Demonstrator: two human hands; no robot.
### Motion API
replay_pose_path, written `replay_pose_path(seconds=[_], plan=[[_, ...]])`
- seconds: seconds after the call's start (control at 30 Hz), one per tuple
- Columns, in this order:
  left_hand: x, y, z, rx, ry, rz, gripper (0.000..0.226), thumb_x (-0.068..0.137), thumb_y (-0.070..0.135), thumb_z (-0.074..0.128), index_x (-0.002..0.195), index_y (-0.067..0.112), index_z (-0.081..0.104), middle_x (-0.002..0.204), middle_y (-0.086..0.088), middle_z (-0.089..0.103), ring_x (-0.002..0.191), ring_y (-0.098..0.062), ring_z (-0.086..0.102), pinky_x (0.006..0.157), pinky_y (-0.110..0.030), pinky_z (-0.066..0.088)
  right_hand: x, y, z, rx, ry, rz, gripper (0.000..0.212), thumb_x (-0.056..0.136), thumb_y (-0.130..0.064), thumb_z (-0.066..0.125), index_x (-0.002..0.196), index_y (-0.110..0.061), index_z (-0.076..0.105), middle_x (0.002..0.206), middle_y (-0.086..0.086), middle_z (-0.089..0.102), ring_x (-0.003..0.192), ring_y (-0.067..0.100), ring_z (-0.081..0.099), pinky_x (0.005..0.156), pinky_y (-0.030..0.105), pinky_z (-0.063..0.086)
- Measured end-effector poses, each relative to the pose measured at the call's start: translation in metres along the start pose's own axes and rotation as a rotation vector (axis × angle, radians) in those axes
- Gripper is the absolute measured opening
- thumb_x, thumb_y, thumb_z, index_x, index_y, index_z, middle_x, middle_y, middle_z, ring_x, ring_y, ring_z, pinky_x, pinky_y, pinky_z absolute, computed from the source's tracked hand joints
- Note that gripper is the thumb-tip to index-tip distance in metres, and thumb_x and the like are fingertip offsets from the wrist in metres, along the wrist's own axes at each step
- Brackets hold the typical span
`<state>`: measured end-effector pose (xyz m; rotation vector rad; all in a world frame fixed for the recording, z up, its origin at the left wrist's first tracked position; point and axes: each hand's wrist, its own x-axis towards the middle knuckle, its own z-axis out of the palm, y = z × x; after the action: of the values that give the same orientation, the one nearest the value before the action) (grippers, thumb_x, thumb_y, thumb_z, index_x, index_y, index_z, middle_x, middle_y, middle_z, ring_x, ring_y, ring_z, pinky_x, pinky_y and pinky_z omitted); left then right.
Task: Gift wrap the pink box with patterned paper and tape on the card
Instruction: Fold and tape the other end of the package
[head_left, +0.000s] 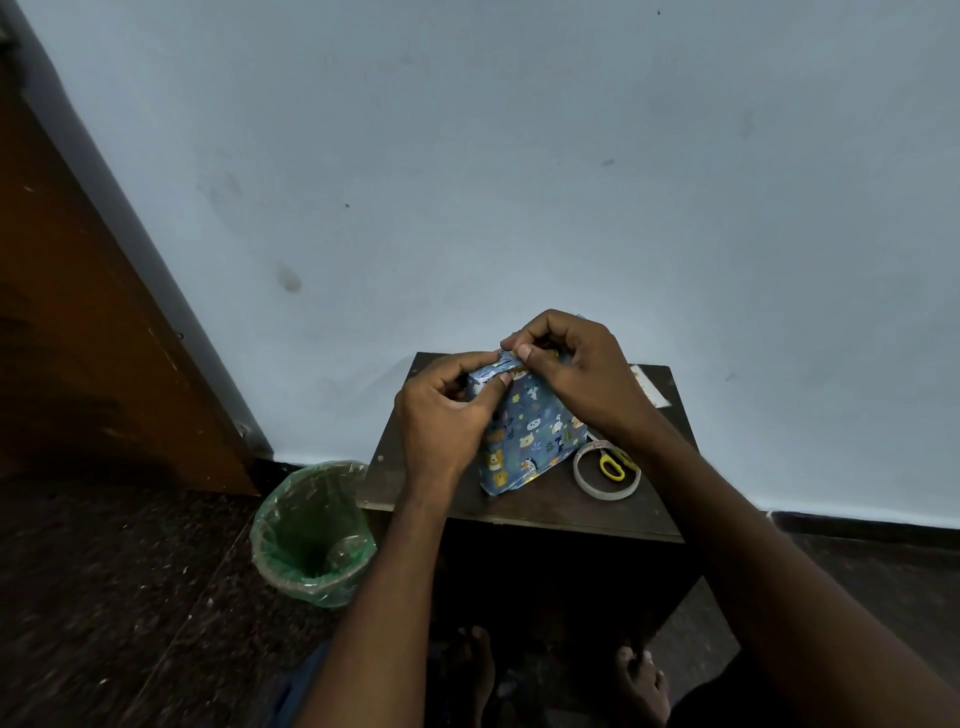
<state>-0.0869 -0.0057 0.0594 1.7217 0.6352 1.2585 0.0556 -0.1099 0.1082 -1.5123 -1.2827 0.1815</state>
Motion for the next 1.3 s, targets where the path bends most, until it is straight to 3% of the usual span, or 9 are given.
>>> replay_pose_path(seconds=[0.17, 0.3, 0.47, 0.63, 0.77, 0.97, 1.07, 1.2, 1.3], plan=[[0.000, 0.001, 0.000, -0.055, -0.011, -0.020, 0.019, 0.086, 0.014, 0.086, 0.105, 0.015, 0.085, 0.102, 0.006, 0.082, 0.096, -0.014, 0.079, 0.086, -0.047, 0.065, 0.002, 0.000, 0.000, -0.026, -0.042, 0.012, 0.009, 0.097, -0.011, 0.068, 0.090, -0.015, 0.072, 0.104, -0.006, 0.076, 0.102, 0.009, 0.071, 0.088, 0.028, 0.055], [0.001, -0.002, -0.001, -0.048, -0.027, -0.023, 0.023, 0.085, 0.019, 0.081, 0.106, 0.015, 0.085, 0.104, 0.005, 0.082, 0.098, -0.016, 0.079, 0.087, -0.048, 0.064, 0.004, 0.002, 0.003, -0.055, -0.061, 0.004, 0.009, 0.097, -0.013, 0.069, 0.090, -0.019, 0.071, 0.103, -0.004, 0.072, 0.100, 0.013, 0.068, 0.086, 0.033, 0.054], [0.000, 0.000, -0.001, -0.031, -0.042, 0.019, 0.022, 0.085, 0.015, 0.078, 0.106, 0.013, 0.085, 0.104, 0.007, 0.082, 0.096, -0.014, 0.078, 0.084, -0.045, 0.064, 0.004, 0.003, 0.008, -0.144, 0.028, -0.047, 0.009, 0.093, -0.013, 0.071, 0.088, -0.020, 0.071, 0.095, -0.006, 0.070, 0.095, 0.012, 0.067, 0.083, 0.028, 0.053], [-0.002, 0.001, -0.002, -0.039, -0.052, 0.025, 0.023, 0.086, 0.007, 0.079, 0.108, 0.013, 0.085, 0.104, 0.007, 0.081, 0.095, -0.013, 0.079, 0.084, -0.043, 0.065, 0.003, 0.003, 0.011, -0.223, 0.081, -0.105, 0.009, 0.088, -0.010, 0.075, 0.085, -0.019, 0.072, 0.089, -0.008, 0.070, 0.090, 0.011, 0.067, 0.078, 0.031, 0.052], [-0.002, 0.002, -0.003, -0.038, -0.065, 0.005, 0.025, 0.085, 0.012, 0.078, 0.109, 0.015, 0.085, 0.104, 0.008, 0.082, 0.095, -0.014, 0.079, 0.084, -0.043, 0.065, 0.004, 0.004, 0.012, -0.224, 0.107, -0.094, 0.010, 0.085, -0.011, 0.077, 0.082, -0.020, 0.073, 0.087, -0.009, 0.070, 0.087, 0.010, 0.067, 0.077, 0.035, 0.054], [-0.002, 0.000, -0.005, -0.035, -0.075, -0.025, 0.026, 0.084, 0.015, 0.080, 0.110, 0.016, 0.085, 0.101, 0.008, 0.083, 0.092, -0.014, 0.080, 0.083, -0.046, 0.065, 0.003, -0.001, 0.011, -0.117, 0.118, -0.041, 0.025, 0.083, -0.007, 0.078, 0.102, -0.020, 0.068, 0.092, -0.007, 0.072, 0.091, 0.011, 0.070, 0.079, 0.025, 0.055], [-0.002, 0.000, -0.005, -0.044, -0.076, -0.050, 0.024, 0.086, 0.009, 0.083, 0.110, 0.015, 0.085, 0.100, 0.007, 0.083, 0.091, -0.015, 0.080, 0.084, -0.047, 0.065, 0.002, 0.004, 0.013, -0.237, 0.113, -0.156, 0.013, 0.086, -0.007, 0.076, 0.091, -0.019, 0.076, 0.090, -0.009, 0.070, 0.090, 0.010, 0.067, 0.078, 0.028, 0.052], [-0.001, -0.002, -0.006, -0.050, -0.058, -0.062, 0.025, 0.085, 0.012, 0.086, 0.110, 0.015, 0.084, 0.101, 0.006, 0.083, 0.091, -0.020, 0.080, 0.085, -0.049, 0.065, -0.005, 0.016, 0.015, -0.317, 0.107, -0.308, 0.018, 0.093, -0.007, 0.074, 0.106, -0.014, 0.082, 0.102, -0.002, 0.070, 0.096, 0.010, 0.067, 0.080, 0.026, 0.053], [-0.001, -0.001, -0.007, -0.056, -0.057, -0.066, 0.032, 0.084, 0.009, 0.089, 0.114, 0.015, 0.082, 0.101, 0.005, 0.083, 0.091, -0.016, 0.080, 0.085, -0.042, 0.066, -0.008, 0.022, 0.012, -0.363, 0.069, -0.384, 0.022, 0.094, -0.004, 0.072, 0.113, -0.011, 0.081, 0.111, 0.003, 0.069, 0.102, 0.015, 0.066, 0.085, 0.031, 0.053]])
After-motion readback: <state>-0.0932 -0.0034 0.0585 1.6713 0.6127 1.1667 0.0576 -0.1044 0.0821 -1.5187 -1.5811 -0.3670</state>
